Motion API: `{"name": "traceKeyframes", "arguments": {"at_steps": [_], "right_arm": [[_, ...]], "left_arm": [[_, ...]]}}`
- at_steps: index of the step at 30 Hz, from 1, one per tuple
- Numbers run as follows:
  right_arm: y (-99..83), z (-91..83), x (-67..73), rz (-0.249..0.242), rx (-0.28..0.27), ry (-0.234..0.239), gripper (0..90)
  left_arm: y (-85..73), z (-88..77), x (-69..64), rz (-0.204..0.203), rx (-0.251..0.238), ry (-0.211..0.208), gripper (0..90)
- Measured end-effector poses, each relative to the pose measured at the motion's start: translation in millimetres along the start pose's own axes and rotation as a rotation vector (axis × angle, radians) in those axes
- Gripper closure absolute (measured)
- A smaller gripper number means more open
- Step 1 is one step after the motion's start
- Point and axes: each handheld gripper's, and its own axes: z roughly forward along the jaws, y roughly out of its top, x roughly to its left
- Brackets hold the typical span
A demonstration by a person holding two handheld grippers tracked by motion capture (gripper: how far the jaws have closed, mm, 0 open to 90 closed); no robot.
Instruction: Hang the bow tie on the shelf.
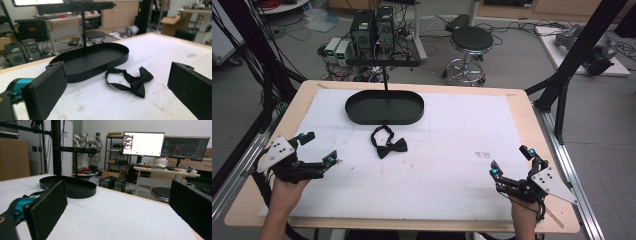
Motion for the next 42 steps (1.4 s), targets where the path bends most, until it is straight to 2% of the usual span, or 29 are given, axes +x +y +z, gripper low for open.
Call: {"name": "traceKeyframes", "arguments": {"at_steps": [1, 2, 9, 11, 14, 15, 17, 18, 19, 21, 22, 23, 25, 27, 31, 32, 34, 36, 41, 42], "right_arm": [[0.1, -0.2, -0.3, 0.004, -0.001, 0.001, 1.4], [0.1, -0.2, -0.3, 0.004, -0.001, 0.001, 1.4], [-0.1, -0.5, -1.6, 0.007, -0.004, 0.002, 1.4], [-0.1, -0.5, -1.4, 0.009, -0.001, 0.004, 1.4], [-0.2, 0.0, -1.8, 0.006, -0.002, 0.006, 1.4], [-0.2, 0.0, -1.9, 0.01, -0.003, 0.006, 1.4], [-0.2, -0.4, -2.1, 0.016, -0.001, 0.006, 1.4], [-0.2, -0.4, -2.6, 0.015, -0.004, 0.004, 1.4], [-0.2, -0.4, -2.6, 0.015, -0.004, 0.004, 1.4], [-0.3, -0.3, -3.4, 0.015, -0.004, 0.004, 1.4], [-0.4, -0.3, -3.3, 0.018, -0.002, 0.005, 1.4], [-0.5, -0.1, -3.5, 0.017, -0.003, 0.005, 1.4], [-0.5, -0.1, -3.5, 0.019, -0.004, 0.005, 1.4], [-0.4, -0.1, -3.5, 0.022, -0.005, 0.005, 1.4], [-0.4, 0.1, -3.9, 0.023, -0.005, 0.003, 1.4], [-0.4, -0.1, -3.9, 0.025, -0.003, 0.003, 1.4], [-0.3, -0.1, -4.2, 0.026, -0.009, 0.002, 1.4], [-0.2, -0.7, -4.7, 0.029, -0.009, 0.003, 1.4], [-0.3, -0.3, -4.8, 0.033, -0.012, 0.006, 1.4], [-0.3, -0.2, -4.9, 0.031, -0.012, 0.005, 1.4]], "left_arm": [[2.7, 7.3, -1.2, 0.01, 0.024, -0.015, 2.8], [2.7, 7.3, -1.2, 0.01, 0.024, -0.015, 2.8], [12.3, 34.5, -10.4, 0.055, 0.092, -0.068, 2.8], [14.5, 41.3, -12.9, 0.07, 0.121, -0.081, 2.8], [15.0, 52.4, -16.5, 0.071, 0.155, -0.101, 2.8], [14.4, 60.1, -18.2, 0.08, 0.192, -0.113, 2.8], [14.2, 62.8, -19.0, 0.088, 0.205, -0.116, 3.1], [13.8, 70.6, -22.0, 0.094, 0.229, -0.136, 5.9], [13.8, 70.6, -22.0, 0.094, 0.229, -0.136, 9.6], [13.7, 82.0, -26.9, 0.103, 0.254, -0.15, 10.5], [13.7, 82.0, -26.9, 0.103, 0.254, -0.15, 10.6], [13.2, 90.5, -28.2, 0.109, 0.276, -0.161, 10.6], [12.4, 94.9, -29.1, 0.107, 0.286, -0.163, 10.9], [11.3, 109.2, -32.4, 0.122, 0.332, -0.179, 11.1], [11.1, 126.7, -40.7, 0.15, 0.367, -0.2, 13.0], [11.1, 126.7, -40.7, 0.15, 0.367, -0.2, 14.2], [9.6, 137.1, -45.0, 0.166, 0.404, -0.2, 15.6], [5.7, 144.9, -46.2, 0.164, 0.421, -0.207, 17.7], [-7.9, 160.9, -47.9, 0.164, 0.518, -0.227, 21.9], [-7.9, 160.9, -47.9, 0.164, 0.518, -0.227, 21.9]]}}
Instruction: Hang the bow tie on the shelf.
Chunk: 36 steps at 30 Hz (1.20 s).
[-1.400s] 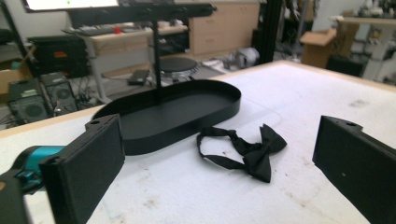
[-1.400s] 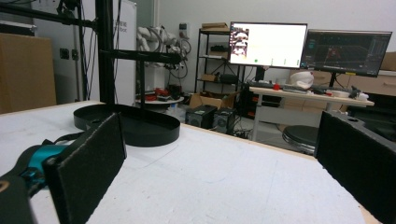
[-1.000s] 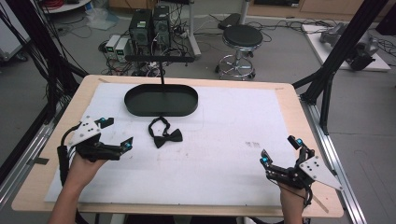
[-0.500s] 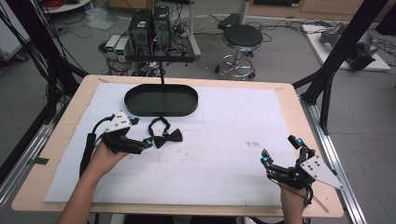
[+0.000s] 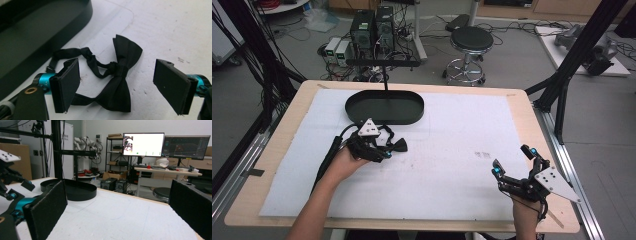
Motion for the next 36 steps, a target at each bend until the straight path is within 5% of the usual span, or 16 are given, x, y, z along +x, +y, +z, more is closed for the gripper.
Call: {"name": "traceKeyframes", "arguments": {"at_steps": [19, 31, 36], "right_arm": [[0.0, 0.1, 0.1, 0.012, 0.0, 0.002, 1.4], [-0.6, 1.5, 1.4, 0.006, 0.002, 0.012, 1.4], [-1.0, 1.9, 2.0, 0.004, 0.005, 0.015, 1.4]], "left_arm": [[-3.4, 31.4, -1.5, 0.012, 0.091, 0.01, 37.1], [-3.9, 34.5, -0.5, -0.004, 0.111, -0.019, 57.0], [-2.9, 33.3, -3.2, 0.033, 0.111, -0.029, 71.1]]}}
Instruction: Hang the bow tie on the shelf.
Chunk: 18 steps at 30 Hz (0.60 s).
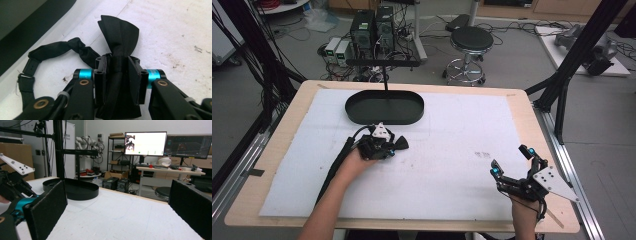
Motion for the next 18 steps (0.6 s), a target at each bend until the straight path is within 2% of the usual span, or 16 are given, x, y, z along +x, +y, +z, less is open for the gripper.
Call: {"name": "traceKeyframes", "arguments": {"at_steps": [5, 7, 8, 11, 12, 14, 15, 16, 18], "right_arm": [[-0.1, 0.0, 0.0, -0.001, 0.001, 0.001, 1.4], [-0.3, -0.4, -0.1, 0.003, 0.004, -0.001, 1.4], [-0.3, -0.4, -0.1, 0.003, 0.004, -0.001, 1.4], [-0.9, -0.1, -0.3, 0.003, 0.006, -0.001, 1.4], [-1.0, 0.0, 0.1, 0.005, 0.008, -0.001, 1.4], [-1.1, 0.4, -0.2, -0.003, 0.009, 0.0, 1.4], [-1.3, 0.9, 0.5, -0.003, 0.012, 0.002, 1.4], [-1.3, 0.9, 0.5, -0.003, 0.012, 0.002, 1.4], [-1.6, 1.4, 0.9, -0.006, 0.013, 0.003, 1.4]], "left_arm": [[0.4, -4.0, 0.8, 0.006, -0.013, -0.003, 72.8], [2.2, -11.8, 1.2, 0.01, -0.063, 0.002, 72.9], [2.2, -11.8, 1.2, 0.01, -0.063, 0.002, 73.0], [4.2, -24.6, 3.4, 0.012, -0.136, 0.011, 73.1], [4.9, -32.4, 4.5, 0.004, -0.182, 0.016, 73.1], [5.2, -35.2, 4.9, 0.003, -0.197, 0.016, 73.1], [5.9, -42.6, 5.4, 0.007, -0.238, 0.017, 73.1], [5.9, -42.6, 5.4, 0.007, -0.238, 0.017, 73.1], [6.1, -50.6, 6.8, 0.004, -0.283, 0.009, 73.2]]}}
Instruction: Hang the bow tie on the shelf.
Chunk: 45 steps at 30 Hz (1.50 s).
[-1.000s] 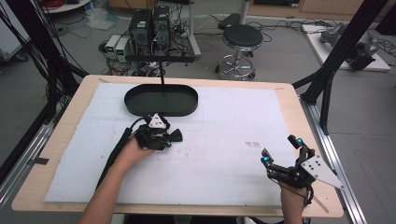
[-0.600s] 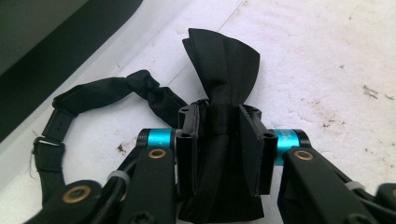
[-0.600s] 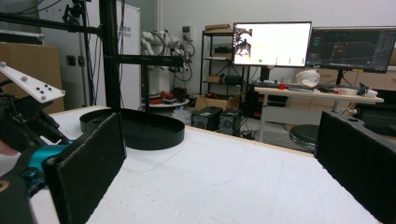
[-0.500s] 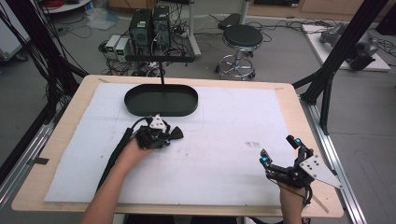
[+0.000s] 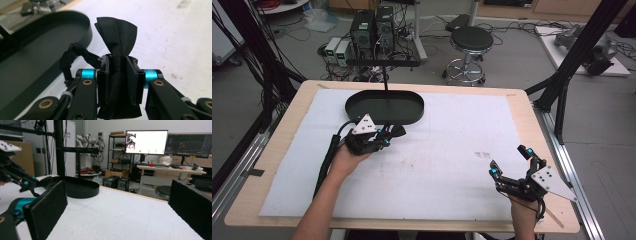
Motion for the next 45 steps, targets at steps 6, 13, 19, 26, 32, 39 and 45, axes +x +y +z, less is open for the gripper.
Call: {"name": "traceKeyframes", "arguments": {"at_steps": [6, 13, 19, 26, 32, 39, 45], "right_arm": [[-0.4, 0.1, 0.2, 0.003, 0.002, 0.002, 1.4], [-2.0, 1.7, 0.6, 0.002, 0.012, 0.004, 1.4], [-3.9, 2.9, 0.4, 0.0, 0.024, 0.006, 1.4], [-5.8, 4.7, 0.7, 0.001, 0.028, 0.009, 1.4], [-8.7, 5.9, 0.5, 0.005, 0.04, 0.009, 1.4], [-9.2, 5.8, -0.8, 0.014, 0.043, 0.013, 1.4], [-9.4, 6.2, -0.5, 0.012, 0.046, 0.021, 1.4]], "left_arm": [[1.9, -12.9, 6.6, -0.036, -0.08, -0.005, 73.4], [12.0, -35.0, 19.5, -0.054, -0.187, 0.009, 73.7], [26.4, -49.5, 30.7, -0.053, -0.256, 0.008, 73.7], [42.1, -62.1, 44.4, -0.039, -0.301, 0.09, 73.7], [52.0, -57.2, 53.4, 0.019, -0.308, 0.198, 73.8], [69.6, -45.7, 63.3, 0.095, -0.327, 0.257, 74.0], [74.3, -33.1, 72.1, 0.159, -0.296, 0.299, 74.0]]}}
